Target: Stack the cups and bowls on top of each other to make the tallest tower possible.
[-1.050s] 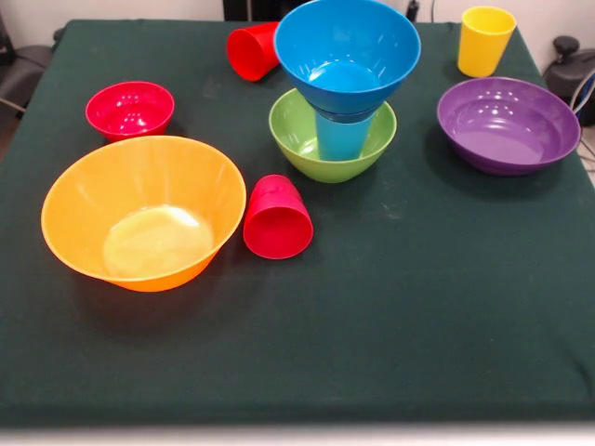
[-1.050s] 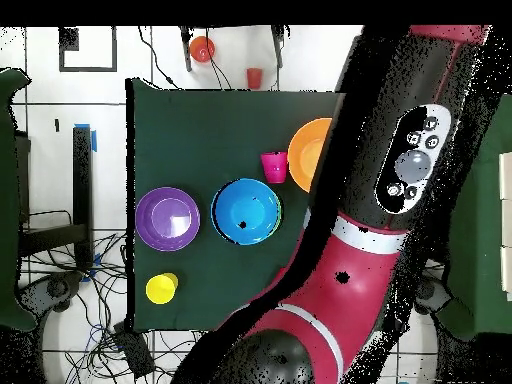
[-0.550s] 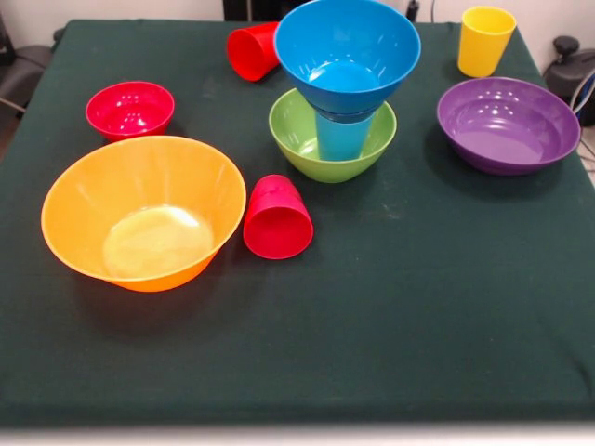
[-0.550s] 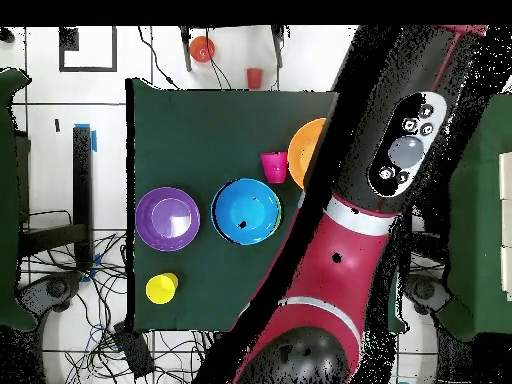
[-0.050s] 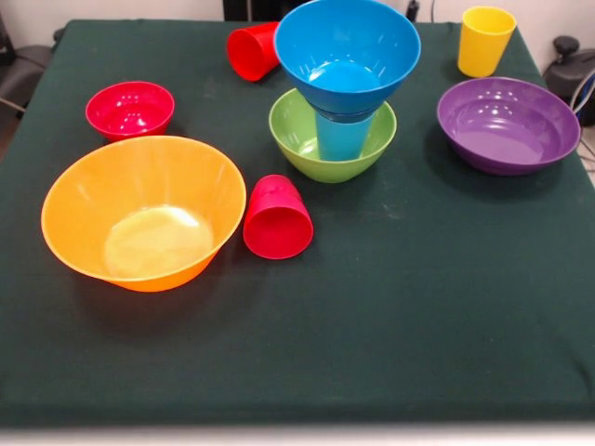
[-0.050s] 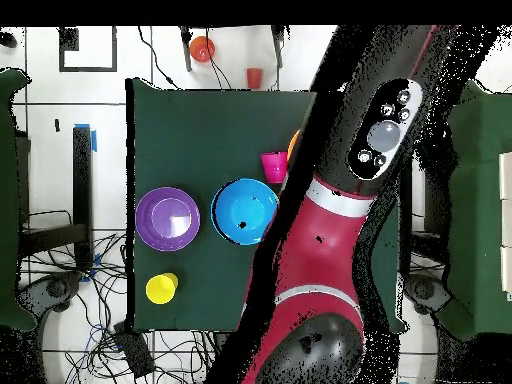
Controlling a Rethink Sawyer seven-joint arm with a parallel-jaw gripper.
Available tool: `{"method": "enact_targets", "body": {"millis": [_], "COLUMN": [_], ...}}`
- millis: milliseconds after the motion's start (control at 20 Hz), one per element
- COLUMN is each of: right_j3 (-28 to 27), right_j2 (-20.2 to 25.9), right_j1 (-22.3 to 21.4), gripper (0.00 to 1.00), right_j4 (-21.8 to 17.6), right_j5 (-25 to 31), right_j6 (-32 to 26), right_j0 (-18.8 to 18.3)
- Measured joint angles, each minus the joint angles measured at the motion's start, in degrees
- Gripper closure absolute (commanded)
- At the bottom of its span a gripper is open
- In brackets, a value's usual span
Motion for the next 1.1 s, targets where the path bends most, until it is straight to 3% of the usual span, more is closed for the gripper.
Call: {"method": "enact_targets", "body": {"millis": [350,550,1100], "right_j3": [0.0,-0.1,-0.1], "right_j2": [8.4,10.9,15.4], "right_j1": [2.5,3.7,7.6], "gripper": [0.0,0.0,0.0], "right_j4": [-8.1,-11.0,-13.0], "right_j5": [0.0,0.0,0.0], "right_j6": [-2.4,-2.6,-2.6], "right_j0": [-0.1,-0.2,-0.9]}}
